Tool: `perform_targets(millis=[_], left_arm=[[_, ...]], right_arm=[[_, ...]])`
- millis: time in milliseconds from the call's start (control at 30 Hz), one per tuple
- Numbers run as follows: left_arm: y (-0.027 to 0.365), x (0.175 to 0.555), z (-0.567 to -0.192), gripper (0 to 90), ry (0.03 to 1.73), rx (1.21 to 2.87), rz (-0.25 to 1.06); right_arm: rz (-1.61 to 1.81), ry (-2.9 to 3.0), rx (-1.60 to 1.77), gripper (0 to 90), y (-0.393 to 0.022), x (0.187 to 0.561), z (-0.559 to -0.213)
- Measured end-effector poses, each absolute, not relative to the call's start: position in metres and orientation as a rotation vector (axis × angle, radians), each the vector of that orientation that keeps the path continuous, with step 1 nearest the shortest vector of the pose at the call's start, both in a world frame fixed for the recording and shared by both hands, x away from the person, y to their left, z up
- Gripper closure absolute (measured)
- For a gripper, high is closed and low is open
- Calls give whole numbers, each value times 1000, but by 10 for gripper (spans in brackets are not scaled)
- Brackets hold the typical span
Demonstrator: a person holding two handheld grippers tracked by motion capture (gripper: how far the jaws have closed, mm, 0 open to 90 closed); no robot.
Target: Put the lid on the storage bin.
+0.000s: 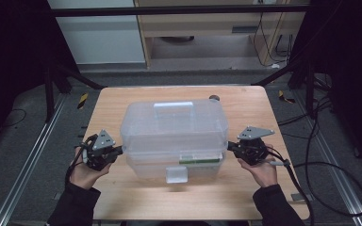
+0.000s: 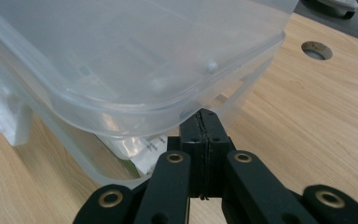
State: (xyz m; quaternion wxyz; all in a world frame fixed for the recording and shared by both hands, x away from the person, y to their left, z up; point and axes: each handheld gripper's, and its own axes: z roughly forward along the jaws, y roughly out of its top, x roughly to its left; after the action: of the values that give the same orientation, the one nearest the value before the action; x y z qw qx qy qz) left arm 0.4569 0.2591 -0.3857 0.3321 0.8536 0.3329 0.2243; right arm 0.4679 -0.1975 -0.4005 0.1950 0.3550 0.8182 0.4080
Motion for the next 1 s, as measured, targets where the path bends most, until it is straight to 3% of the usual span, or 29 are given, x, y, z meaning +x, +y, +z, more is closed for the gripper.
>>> perform_targets(millis=[300,567,700,1000], left_arm=[[260,461,-393,894,883,2259,580],[279,471,-404,893,1020,2218,591],[289,478,-413,878,1087,2192,586],[305,485,-425,702,1174,2148,625]], right_arm=[[1043,2333,978,900,-192,469,-408],[986,2267,1033,869,-207,475,-417],[972,2209,1082,797,-218,479,-422],[937,2121,1200,550,-244,483,-437]])
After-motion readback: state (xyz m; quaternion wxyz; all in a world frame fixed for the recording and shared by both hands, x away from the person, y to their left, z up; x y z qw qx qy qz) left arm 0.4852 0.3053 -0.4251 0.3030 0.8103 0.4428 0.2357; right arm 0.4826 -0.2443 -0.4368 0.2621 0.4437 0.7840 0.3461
